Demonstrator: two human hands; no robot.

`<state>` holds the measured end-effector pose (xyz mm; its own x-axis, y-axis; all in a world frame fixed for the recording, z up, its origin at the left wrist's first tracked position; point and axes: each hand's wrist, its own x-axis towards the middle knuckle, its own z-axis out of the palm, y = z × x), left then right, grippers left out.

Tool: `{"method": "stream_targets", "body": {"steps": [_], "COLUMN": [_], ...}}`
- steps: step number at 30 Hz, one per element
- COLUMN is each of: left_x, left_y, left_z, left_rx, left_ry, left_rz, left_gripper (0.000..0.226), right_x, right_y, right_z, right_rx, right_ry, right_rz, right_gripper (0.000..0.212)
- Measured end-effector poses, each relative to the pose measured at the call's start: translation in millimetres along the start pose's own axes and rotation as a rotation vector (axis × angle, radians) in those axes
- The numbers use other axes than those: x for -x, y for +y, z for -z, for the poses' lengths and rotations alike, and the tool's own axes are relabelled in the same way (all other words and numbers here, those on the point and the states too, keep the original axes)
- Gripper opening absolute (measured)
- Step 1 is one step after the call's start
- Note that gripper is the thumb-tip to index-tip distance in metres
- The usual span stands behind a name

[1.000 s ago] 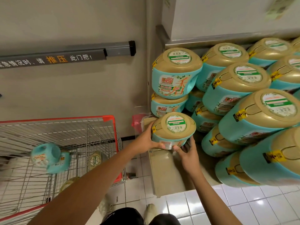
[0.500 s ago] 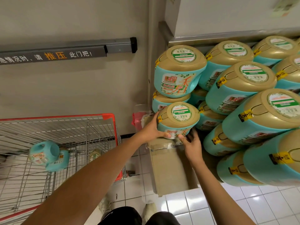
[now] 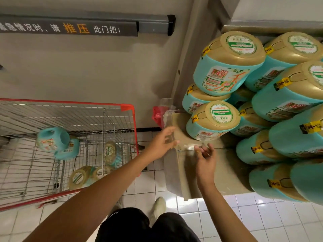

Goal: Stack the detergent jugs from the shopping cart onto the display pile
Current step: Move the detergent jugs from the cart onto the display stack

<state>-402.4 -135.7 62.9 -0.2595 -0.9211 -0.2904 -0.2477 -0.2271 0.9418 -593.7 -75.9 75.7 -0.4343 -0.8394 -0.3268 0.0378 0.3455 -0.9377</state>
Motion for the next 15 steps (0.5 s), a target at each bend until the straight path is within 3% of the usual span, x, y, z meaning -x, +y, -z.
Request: {"method": "stream_targets", "body": {"steps": [4,15], "left_x": [50,175], "left_y": [-25,-143], "left_z": [49,226], "left_rx": [-0.027,0.204], "left_ry": [0.11,0.611], "left_rz": [-0.006,0.186], "left_gripper": [0.029,0.012], "right_x": [44,96], "right_y": [5,44], "right_z": [-50,-230], "right_rx": [0.096,0.389], "right_ry": [-0.144,-0.515], "right_rz": [0.03,0.073], "right_gripper": [0.027,0.033]}}
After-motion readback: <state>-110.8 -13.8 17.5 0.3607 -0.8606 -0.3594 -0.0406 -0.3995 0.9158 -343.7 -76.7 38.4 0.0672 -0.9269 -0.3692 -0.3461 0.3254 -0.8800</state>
